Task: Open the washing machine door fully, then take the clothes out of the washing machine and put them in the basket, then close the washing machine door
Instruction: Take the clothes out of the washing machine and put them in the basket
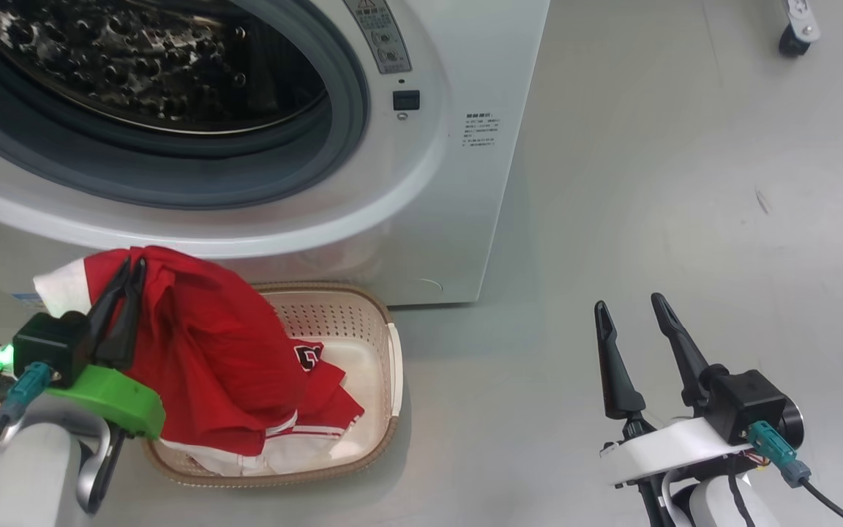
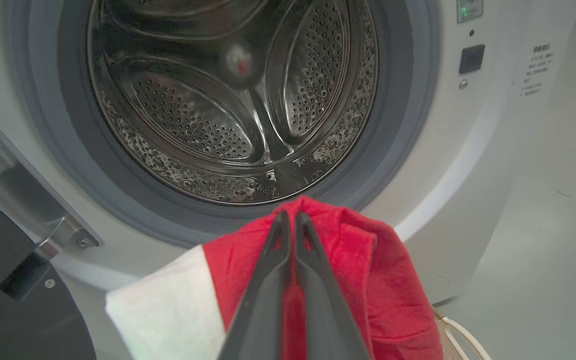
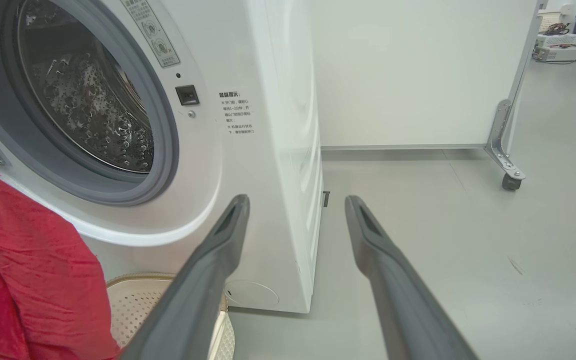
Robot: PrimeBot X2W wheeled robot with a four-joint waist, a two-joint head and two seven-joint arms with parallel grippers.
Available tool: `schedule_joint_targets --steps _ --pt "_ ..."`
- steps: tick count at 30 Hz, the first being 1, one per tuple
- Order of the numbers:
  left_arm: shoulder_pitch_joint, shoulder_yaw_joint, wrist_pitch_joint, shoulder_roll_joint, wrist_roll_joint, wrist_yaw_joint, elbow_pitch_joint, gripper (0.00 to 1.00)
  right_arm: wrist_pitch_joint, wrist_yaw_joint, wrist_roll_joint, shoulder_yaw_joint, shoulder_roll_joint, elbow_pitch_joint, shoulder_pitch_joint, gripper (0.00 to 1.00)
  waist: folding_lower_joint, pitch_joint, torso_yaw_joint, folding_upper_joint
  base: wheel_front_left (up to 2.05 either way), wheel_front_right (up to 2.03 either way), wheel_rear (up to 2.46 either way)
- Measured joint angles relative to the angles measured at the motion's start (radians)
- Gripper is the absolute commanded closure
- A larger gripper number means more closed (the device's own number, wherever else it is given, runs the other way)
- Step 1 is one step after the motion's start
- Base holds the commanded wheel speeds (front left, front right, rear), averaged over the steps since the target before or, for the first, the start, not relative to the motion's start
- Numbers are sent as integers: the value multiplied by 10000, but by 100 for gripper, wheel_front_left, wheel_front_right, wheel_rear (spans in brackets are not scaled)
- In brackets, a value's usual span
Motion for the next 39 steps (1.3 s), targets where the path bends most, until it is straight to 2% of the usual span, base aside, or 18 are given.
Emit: schedule_joint_targets --steps 16,33,39 --pt "-57 -1252 63 253 199 -13 1018 100 0 -217 -163 382 -10 -253 -650 0 0 1337 -455 0 0 0 0" --pt "-1540 -2621 222 349 251 -15 1478 100 0 -366 -169 909 -15 -397 -1241 0 1 2593 -1141 0 0 0 0" --pt "-1651 -2734 234 418 52 -15 2257 100 0 -437 -159 874 -15 -454 -1313 0 1 2887 -1349 0 0 0 0"
